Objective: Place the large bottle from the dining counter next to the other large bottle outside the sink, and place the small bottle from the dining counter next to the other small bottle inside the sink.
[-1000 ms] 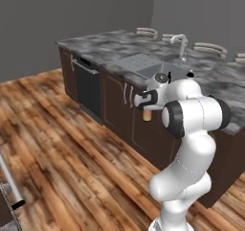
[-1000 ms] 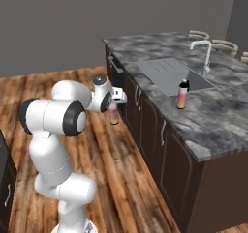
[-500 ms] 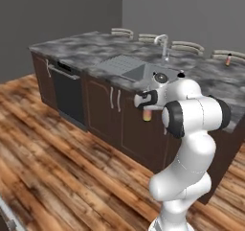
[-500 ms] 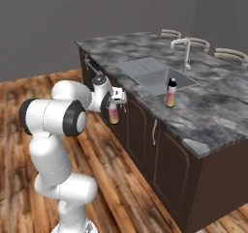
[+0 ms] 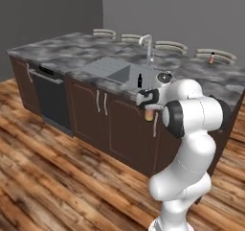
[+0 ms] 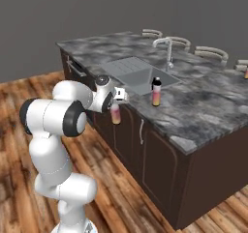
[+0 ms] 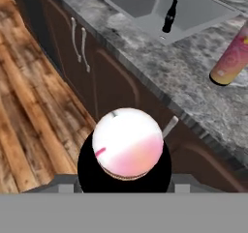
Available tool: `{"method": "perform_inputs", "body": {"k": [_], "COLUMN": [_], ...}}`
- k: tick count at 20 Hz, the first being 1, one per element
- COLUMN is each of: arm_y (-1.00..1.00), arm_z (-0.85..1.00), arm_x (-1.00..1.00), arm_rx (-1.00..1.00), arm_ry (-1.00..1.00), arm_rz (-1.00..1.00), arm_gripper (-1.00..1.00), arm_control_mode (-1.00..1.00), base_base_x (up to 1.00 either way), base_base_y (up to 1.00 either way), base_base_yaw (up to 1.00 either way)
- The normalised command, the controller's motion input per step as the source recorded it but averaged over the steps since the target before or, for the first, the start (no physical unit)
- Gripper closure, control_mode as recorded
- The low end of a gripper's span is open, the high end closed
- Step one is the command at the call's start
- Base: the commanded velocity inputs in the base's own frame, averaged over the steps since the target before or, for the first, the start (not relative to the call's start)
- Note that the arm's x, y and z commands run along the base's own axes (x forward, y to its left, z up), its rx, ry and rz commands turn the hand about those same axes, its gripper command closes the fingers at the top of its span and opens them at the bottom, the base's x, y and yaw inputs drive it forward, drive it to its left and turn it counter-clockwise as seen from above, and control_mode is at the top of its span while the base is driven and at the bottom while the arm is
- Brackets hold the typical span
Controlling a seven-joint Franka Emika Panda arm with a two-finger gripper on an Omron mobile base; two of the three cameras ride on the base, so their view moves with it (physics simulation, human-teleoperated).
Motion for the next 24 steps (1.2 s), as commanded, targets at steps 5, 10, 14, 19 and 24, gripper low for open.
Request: {"method": "perform_inputs", "body": {"k": [5,10,14,19,24], "arm_y": [0.0,0.0,0.0,0.0,0.0], "arm_z": [0.0,0.0,0.0,0.0,0.0], "arm_x": [0.0,0.0,0.0,0.0,0.0], "arm_rx": [0.0,0.0,0.0,0.0,0.0], "arm_ry": [0.0,0.0,0.0,0.0,0.0], "arm_rz": [0.0,0.0,0.0,0.0,0.0], "arm_gripper": [1.0,1.0,1.0,1.0,1.0], "arm_control_mode": [1.0,1.0,1.0,1.0,1.0], "base_base_x": [0.45,0.46,0.44,0.51,0.6], "base_base_y": [-0.16,-0.12,-0.08,-0.05,0.0], "base_base_yaw": [-0.23,-0.23,-0.23,-0.22,-0.17]}}
